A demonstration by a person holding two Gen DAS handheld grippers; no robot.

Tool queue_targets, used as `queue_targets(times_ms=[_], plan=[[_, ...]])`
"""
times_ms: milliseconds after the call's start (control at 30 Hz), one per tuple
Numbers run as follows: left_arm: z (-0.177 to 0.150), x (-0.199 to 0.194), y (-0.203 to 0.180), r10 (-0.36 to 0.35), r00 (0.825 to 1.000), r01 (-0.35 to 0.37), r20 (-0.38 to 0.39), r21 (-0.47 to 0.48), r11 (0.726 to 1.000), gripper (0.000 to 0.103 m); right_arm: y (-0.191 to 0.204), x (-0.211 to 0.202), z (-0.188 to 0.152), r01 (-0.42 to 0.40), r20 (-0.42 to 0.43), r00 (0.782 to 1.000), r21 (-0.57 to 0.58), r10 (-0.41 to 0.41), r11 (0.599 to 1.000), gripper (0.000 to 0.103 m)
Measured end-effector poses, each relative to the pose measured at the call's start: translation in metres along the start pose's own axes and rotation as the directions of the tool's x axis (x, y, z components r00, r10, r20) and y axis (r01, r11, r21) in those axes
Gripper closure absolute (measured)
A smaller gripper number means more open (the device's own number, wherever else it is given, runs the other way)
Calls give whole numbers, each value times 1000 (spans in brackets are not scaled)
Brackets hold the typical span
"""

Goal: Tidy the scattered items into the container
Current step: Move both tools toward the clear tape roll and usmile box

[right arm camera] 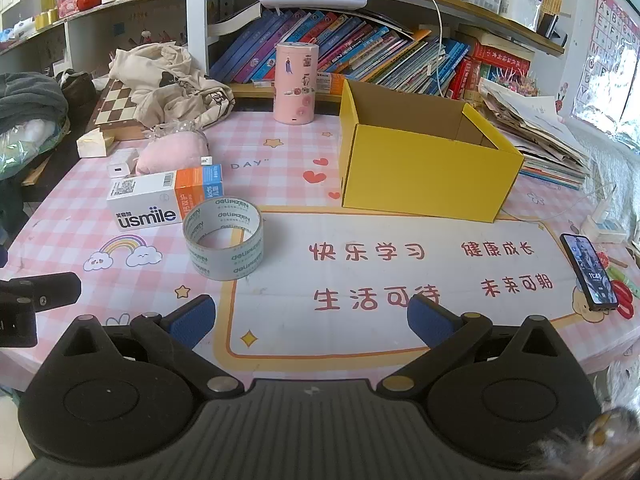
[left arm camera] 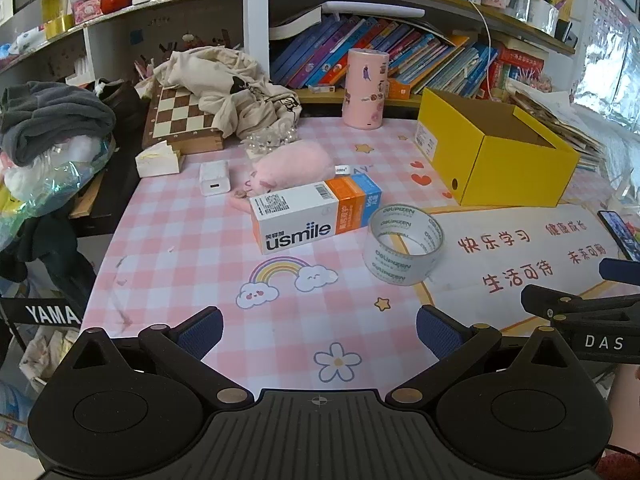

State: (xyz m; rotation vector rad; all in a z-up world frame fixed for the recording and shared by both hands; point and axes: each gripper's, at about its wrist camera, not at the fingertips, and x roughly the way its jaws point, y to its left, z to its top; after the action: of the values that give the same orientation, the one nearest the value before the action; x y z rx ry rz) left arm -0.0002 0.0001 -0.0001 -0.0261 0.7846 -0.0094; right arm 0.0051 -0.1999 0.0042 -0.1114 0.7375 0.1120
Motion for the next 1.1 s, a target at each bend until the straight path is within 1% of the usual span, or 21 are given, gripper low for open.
queue_targets(times_ms=[267,433,1100], plan=[[-3,-1,1,5,1000,-5,-6,-14,1000,0,1,2,2,0,-7,1000,-2,0,1000,0],[1,2,3,-5,1000,4,-20,-20,1000,0,4,2,0,0,-10,1000,-2,0,1000,0],[-2,2,3,-11,1000,10,-18,-17,1000,0,3,3,1,-1,-12,1000,-2,1,1000,0]])
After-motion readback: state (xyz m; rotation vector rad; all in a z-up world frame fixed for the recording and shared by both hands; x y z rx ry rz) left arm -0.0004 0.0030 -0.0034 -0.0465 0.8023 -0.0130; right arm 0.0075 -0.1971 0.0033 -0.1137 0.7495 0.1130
